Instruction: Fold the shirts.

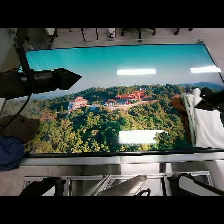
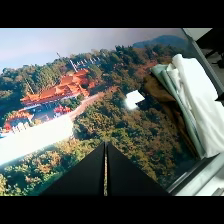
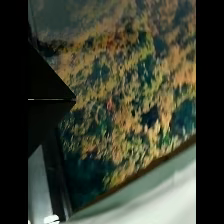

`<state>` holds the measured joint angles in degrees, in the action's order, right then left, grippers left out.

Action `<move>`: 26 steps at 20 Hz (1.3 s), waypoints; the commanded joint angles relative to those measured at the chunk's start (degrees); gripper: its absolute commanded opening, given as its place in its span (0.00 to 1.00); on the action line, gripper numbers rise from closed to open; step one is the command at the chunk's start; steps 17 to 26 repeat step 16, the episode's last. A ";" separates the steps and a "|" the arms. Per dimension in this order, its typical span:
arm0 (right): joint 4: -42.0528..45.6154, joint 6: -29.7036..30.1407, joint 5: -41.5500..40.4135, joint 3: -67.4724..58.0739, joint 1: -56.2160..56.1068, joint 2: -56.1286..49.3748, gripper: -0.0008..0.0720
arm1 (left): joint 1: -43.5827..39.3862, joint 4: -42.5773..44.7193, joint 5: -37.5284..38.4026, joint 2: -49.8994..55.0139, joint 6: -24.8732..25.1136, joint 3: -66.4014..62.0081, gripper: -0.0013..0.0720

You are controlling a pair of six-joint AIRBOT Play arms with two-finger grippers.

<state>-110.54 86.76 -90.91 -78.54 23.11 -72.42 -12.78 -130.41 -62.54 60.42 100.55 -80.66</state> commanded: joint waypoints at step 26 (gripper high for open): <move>-1.60 1.55 21.92 26.14 -41.31 22.99 0.04 | -15.56 0.37 8.50 -9.44 -5.09 24.33 0.05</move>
